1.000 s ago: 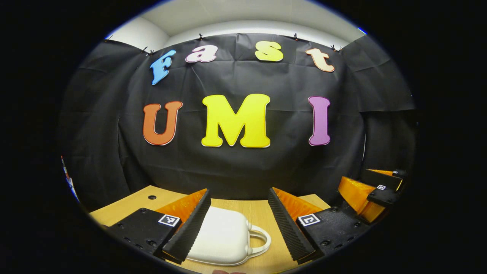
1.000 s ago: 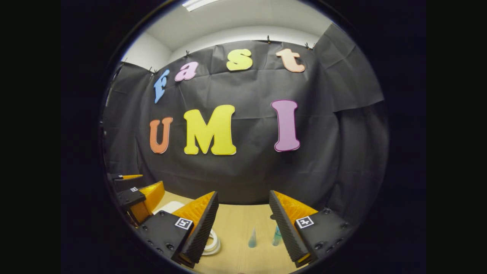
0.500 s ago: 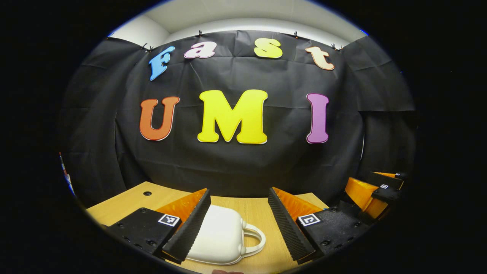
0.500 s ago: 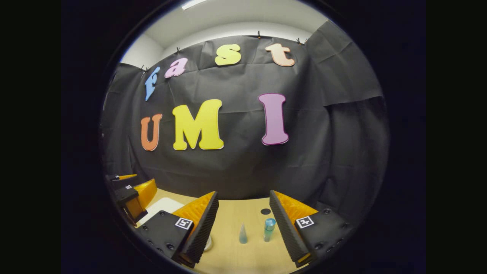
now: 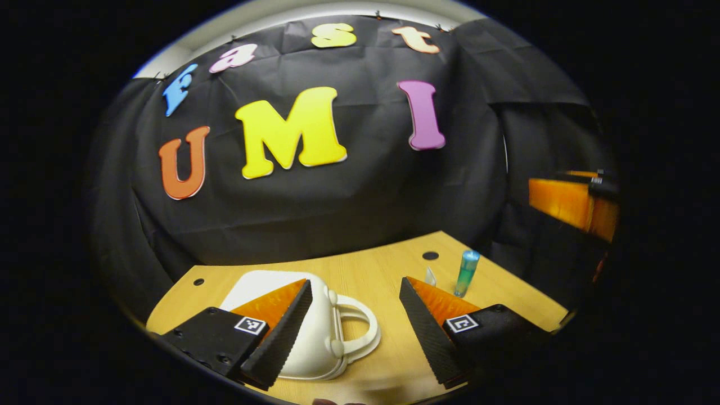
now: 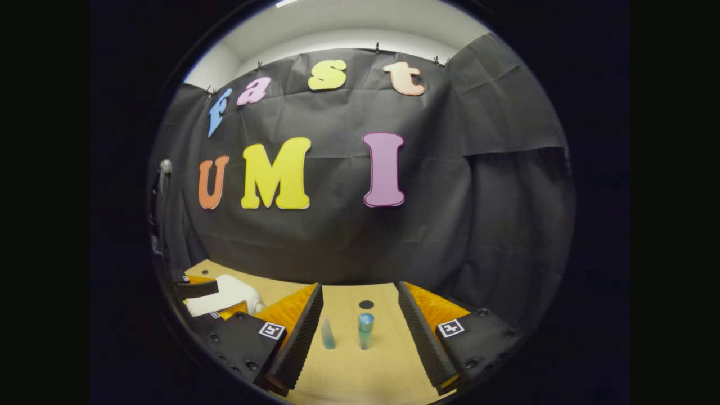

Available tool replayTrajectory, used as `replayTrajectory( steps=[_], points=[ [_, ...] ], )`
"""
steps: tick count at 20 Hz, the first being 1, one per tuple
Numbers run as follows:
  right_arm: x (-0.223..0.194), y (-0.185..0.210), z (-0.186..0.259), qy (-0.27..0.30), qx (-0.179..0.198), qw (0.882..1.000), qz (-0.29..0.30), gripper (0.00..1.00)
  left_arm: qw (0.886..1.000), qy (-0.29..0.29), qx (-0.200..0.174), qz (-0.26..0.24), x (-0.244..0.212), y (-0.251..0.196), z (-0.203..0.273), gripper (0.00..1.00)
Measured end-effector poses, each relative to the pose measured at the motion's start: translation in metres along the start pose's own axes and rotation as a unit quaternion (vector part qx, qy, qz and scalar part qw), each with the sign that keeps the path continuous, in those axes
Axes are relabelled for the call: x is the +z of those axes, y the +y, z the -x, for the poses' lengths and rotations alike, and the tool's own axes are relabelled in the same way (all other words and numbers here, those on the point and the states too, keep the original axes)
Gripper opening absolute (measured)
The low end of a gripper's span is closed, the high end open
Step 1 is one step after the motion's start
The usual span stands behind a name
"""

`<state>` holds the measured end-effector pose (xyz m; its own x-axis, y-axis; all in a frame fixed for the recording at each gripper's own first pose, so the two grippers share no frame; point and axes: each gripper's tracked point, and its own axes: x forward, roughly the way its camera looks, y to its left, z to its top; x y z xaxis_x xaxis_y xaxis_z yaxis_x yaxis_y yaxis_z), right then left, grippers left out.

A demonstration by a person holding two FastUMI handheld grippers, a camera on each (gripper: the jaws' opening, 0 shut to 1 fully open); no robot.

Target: First open the suitcase, pack the skin care products into it, and then close the suitcase.

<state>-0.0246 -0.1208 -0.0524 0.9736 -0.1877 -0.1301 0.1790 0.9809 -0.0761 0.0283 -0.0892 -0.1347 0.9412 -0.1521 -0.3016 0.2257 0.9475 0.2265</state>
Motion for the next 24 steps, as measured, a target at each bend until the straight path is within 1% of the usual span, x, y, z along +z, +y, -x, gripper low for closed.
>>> replayTrajectory(
  steps=[3, 5, 7, 8, 10, 12, 15, 16, 17, 18, 19, 20, 21, 22, 23, 24],
  points=[
    [-0.012, -0.022, 0.007, 0.013, -0.006, 1.000, 0.008, 0.80, 0.996, 0.059, -0.013, -0.062, -0.041, -0.006, -0.018, 0.98],
    [-0.016, -0.032, 0.008, 0.018, -0.009, 1.000, 0.007, 0.80, 0.989, 0.098, -0.017, -0.109, -0.064, -0.010, -0.029, 0.97],
    [-0.016, -0.043, 0.007, 0.020, -0.012, 1.000, 0.000, 0.79, 0.978, 0.130, -0.012, -0.163, -0.082, -0.012, -0.035, 0.96],
    [-0.015, -0.046, 0.007, 0.020, -0.011, 1.000, -0.002, 0.79, 0.972, 0.145, -0.001, -0.186, -0.090, -0.011, -0.034, 0.96],
    [-0.014, -0.054, 0.005, 0.018, -0.014, 1.000, -0.001, 0.79, 0.961, 0.176, 0.005, -0.214, -0.107, -0.013, -0.037, 0.95],
    [-0.013, -0.061, 0.004, 0.016, -0.016, 1.000, -0.004, 0.79, 0.951, 0.186, 0.002, -0.246, -0.114, -0.014, -0.043, 0.93],
    [-0.017, -0.071, 0.005, 0.020, -0.023, 1.000, -0.009, 0.79, 0.936, 0.219, -0.002, -0.276, -0.130, -0.015, -0.054, 0.86],
    [-0.019, -0.075, 0.006, 0.022, -0.026, 0.999, -0.011, 0.80, 0.931, 0.231, 0.000, -0.283, -0.135, -0.014, -0.057, 0.81],
    [-0.021, -0.079, 0.006, 0.024, -0.029, 0.999, -0.014, 0.80, 0.928, 0.235, 0.000, -0.287, -0.136, -0.014, -0.059, 0.78],
    [-0.022, -0.082, 0.006, 0.025, -0.033, 0.999, -0.016, 0.80, 0.928, 0.240, -0.002, -0.285, -0.137, -0.012, -0.059, 0.63],
    [-0.024, -0.084, 0.006, 0.026, -0.036, 0.999, -0.018, 0.78, 0.928, 0.243, 0.002, -0.282, -0.136, -0.013, -0.058, 0.51],
    [-0.026, -0.086, 0.006, 0.028, -0.039, 0.999, -0.022, 0.80, 0.929, 0.242, 0.002, -0.281, -0.135, -0.016, -0.057, 0.43],
    [-0.028, -0.087, 0.006, 0.029, -0.041, 0.998, -0.026, 0.80, 0.929, 0.238, 0.007, -0.282, -0.133, -0.017, -0.058, 0.42],
    [-0.028, -0.087, 0.005, 0.030, -0.042, 0.998, -0.030, 0.80, 0.932, 0.232, 0.014, -0.280, -0.129, -0.017, -0.057, 0.35],
    [-0.028, -0.084, 0.004, 0.029, -0.041, 0.998, -0.031, 0.80, 0.935, 0.224, 0.015, -0.274, -0.124, -0.019, -0.057, 0.32],
    [-0.026, -0.082, 0.004, 0.027, -0.040, 0.998, -0.031, 0.80, 0.939, 0.218, 0.009, -0.265, -0.117, -0.020, -0.054, 0.25]
  ],
)
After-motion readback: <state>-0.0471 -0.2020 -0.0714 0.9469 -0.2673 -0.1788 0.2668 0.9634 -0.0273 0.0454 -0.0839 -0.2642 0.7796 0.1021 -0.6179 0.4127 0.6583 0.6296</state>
